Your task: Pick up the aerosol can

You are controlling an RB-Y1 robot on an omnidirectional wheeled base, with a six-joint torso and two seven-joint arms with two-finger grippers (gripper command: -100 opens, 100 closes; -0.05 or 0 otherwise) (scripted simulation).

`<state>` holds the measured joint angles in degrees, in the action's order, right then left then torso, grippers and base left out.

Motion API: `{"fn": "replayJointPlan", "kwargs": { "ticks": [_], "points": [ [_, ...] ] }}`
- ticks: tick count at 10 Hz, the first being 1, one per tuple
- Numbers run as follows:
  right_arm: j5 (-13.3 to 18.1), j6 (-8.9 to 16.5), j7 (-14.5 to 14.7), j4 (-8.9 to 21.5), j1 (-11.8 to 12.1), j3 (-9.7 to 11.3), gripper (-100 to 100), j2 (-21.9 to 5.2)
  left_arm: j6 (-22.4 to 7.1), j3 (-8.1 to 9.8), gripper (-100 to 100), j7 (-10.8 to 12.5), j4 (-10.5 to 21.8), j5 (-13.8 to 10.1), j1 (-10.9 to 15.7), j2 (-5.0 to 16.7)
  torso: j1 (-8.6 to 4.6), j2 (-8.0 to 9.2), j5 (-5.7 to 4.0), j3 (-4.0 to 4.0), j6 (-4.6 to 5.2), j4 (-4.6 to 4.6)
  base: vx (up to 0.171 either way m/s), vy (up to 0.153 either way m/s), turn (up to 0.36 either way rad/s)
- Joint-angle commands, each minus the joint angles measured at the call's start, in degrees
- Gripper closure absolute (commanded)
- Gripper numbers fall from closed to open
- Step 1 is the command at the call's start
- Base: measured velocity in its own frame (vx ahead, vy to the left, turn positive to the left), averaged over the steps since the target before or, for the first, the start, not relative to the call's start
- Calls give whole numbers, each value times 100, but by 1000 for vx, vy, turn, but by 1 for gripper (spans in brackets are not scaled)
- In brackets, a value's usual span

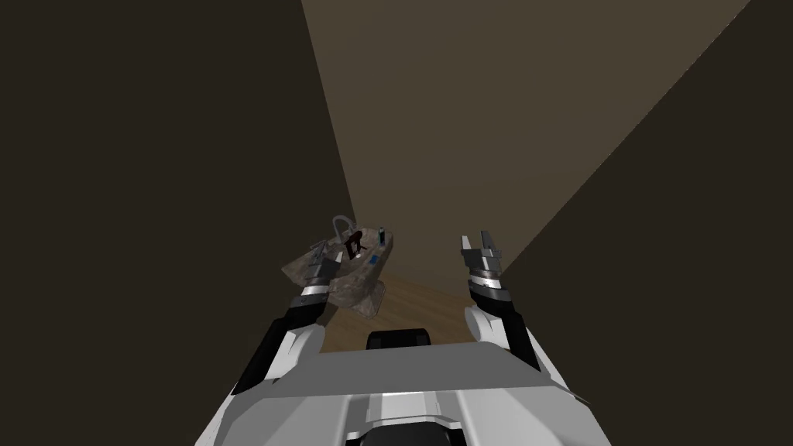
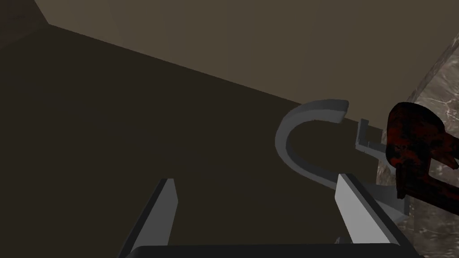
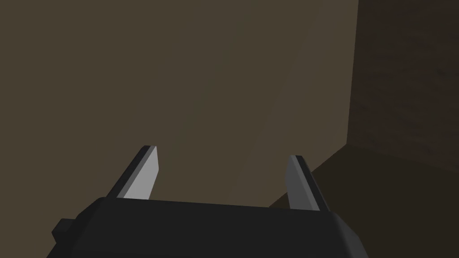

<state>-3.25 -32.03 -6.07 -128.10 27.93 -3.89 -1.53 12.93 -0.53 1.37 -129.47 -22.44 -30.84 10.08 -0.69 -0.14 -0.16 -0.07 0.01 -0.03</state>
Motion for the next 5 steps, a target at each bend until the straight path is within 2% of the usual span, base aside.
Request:
{"fn": "replayJointPlan", "kwargs": {
  "ticks": [1, 5],
  "points": [
    [0, 0, 0, 0, 0, 0, 0, 0, -179, 18, -100, 181, 41, -286, -99, 64, 0, 0, 0, 0, 0, 0, 32, -172, 109],
    [0, 0, 0, 0, 1, 0, 0, 0, -542, 23, -100, 597, 192, -965, -254, 116, 0, -16, -1, -9, 0, -4, 56, -183, 110]
  ]
}}
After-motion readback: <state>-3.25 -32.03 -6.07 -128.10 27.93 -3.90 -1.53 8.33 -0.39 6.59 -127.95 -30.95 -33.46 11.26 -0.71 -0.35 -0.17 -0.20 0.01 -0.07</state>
